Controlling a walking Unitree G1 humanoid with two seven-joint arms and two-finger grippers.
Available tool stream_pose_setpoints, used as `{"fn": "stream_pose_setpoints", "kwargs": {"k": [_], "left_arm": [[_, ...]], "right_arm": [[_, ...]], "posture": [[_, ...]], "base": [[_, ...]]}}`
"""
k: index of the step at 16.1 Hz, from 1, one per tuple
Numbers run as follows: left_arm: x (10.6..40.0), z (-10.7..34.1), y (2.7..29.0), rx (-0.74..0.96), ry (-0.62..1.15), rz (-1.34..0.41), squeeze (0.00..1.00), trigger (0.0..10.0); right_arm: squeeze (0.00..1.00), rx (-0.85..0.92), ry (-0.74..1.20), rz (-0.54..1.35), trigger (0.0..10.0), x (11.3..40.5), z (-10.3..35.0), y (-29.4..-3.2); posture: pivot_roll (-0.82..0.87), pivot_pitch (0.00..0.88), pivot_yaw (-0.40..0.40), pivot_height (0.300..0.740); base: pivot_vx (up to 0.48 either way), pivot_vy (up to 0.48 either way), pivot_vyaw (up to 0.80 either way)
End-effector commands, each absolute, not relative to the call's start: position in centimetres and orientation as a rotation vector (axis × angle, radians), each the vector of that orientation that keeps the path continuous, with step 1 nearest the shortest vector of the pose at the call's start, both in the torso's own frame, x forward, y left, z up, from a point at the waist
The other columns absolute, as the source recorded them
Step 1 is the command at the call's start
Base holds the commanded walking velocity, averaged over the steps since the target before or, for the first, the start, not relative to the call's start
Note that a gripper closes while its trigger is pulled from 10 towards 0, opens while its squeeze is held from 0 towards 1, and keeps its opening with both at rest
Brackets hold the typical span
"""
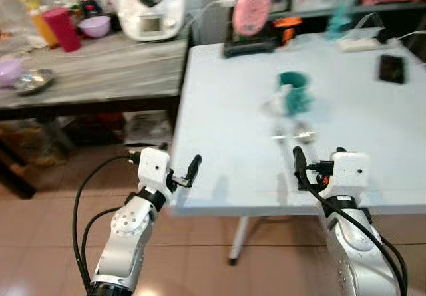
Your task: Setting the table
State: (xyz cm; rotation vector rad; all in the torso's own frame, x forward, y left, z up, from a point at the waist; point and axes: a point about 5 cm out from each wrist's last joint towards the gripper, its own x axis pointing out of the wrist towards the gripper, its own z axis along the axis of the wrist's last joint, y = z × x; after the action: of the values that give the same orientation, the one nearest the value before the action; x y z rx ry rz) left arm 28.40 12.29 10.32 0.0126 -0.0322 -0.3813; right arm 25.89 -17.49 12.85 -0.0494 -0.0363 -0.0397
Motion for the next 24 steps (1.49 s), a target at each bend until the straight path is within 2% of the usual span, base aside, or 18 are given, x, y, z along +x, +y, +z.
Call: {"fn": "stream_pose_setpoints", "kwargs": {"k": [1, 6, 7, 9, 11, 14, 17, 24], "left_arm": [[28.3, 10.2, 13.1, 0.01, -0.027, -0.348, 0.0, 10.0], [28.4, 10.3, 13.1, 0.01, -0.031, -0.343, 0.0, 10.0], [28.2, 10.0, 13.5, 0.02, -0.033, -0.347, 0.0, 10.0], [28.2, 9.6, 14.4, 0.026, -0.021, -0.332, 0.0, 10.0], [28.2, 9.7, 14.6, 0.034, -0.025, -0.334, 0.0, 10.0], [28.1, 9.9, 14.8, 0.064, -0.038, -0.367, 0.0, 10.0], [27.6, 10.0, 14.9, 0.079, -0.04, -0.443, 0.0, 10.0], [26.0, 10.0, 13.6, 0.063, -0.061, -0.583, 0.0, 10.0]], "right_arm": [[0.0, -0.023, -0.036, -0.018, 10.0, 25.9, 13.0, -16.7], [0.0, -0.039, -0.036, 0.002, 10.0, 26.2, 13.4, -16.2], [0.0, -0.107, -0.053, -0.011, 10.0, 26.6, 13.9, -16.0], [0.0, -0.041, -0.058, 0.054, 10.0, 26.9, 14.2, -15.2], [0.0, -0.055, -0.063, 0.094, 10.0, 27.1, 14.5, -14.9], [0.0, -0.137, -0.042, 0.114, 10.0, 28.3, 14.5, -14.1], [0.0, -0.016, 0.009, 0.189, 10.0, 29.6, 14.3, -13.2], [0.0, 0.081, 0.136, 0.223, 10.0, 31.9, 12.5, -10.5]], "posture": [[-0.31, 0.049, 0.11, 0.74], [-0.31, 0.058, 0.109, 0.74], [-0.31, 0.064, 0.109, 0.74], [-0.31, 0.069, 0.107, 0.74], [-0.31, 0.07, 0.107, 0.74], [-0.3, 0.074, 0.105, 0.74], [-0.29, 0.086, 0.106, 0.74], [-0.27, 0.101, 0.092, 0.74]], "base": [[0.0, 0.0, 0.0], [0.0, 0.0, 0.0], [0.0, 0.0, 0.0], [0.0, 0.0, 0.0], [0.0, 0.0, 0.0], [0.0, 0.0, 0.0], [0.0, 0.0, 0.0], [0.0, 0.0, 0.0]]}}
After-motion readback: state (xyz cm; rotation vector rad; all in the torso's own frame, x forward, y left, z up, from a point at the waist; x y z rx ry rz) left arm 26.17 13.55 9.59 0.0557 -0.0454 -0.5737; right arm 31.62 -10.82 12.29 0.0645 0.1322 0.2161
